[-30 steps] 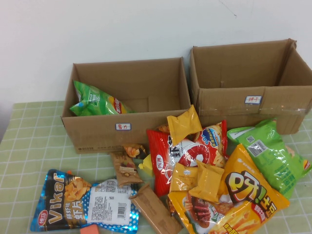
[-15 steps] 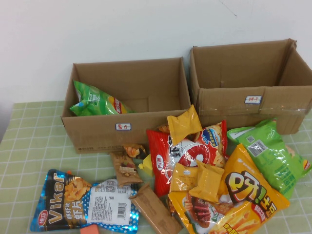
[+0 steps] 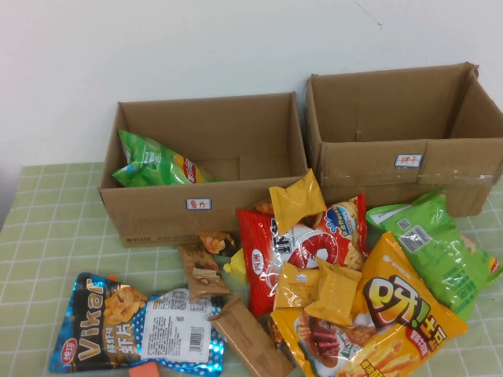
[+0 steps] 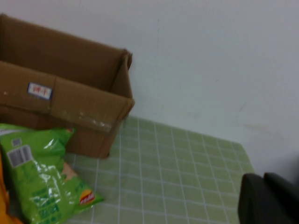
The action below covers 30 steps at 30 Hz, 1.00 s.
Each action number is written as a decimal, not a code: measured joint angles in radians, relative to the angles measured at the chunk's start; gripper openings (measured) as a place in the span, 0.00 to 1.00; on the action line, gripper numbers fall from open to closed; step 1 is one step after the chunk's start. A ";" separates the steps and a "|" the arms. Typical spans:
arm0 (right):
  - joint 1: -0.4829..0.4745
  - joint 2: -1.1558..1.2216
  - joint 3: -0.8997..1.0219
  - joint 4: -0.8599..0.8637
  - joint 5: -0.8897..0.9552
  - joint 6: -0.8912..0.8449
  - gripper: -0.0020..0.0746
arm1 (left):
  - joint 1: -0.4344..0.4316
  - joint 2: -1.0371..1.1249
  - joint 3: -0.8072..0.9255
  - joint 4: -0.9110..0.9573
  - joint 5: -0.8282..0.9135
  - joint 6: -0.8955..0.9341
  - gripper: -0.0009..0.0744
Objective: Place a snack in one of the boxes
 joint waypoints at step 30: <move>0.366 1.159 -0.738 0.077 0.544 -0.090 0.03 | 0.000 0.000 0.000 0.000 0.000 0.000 0.01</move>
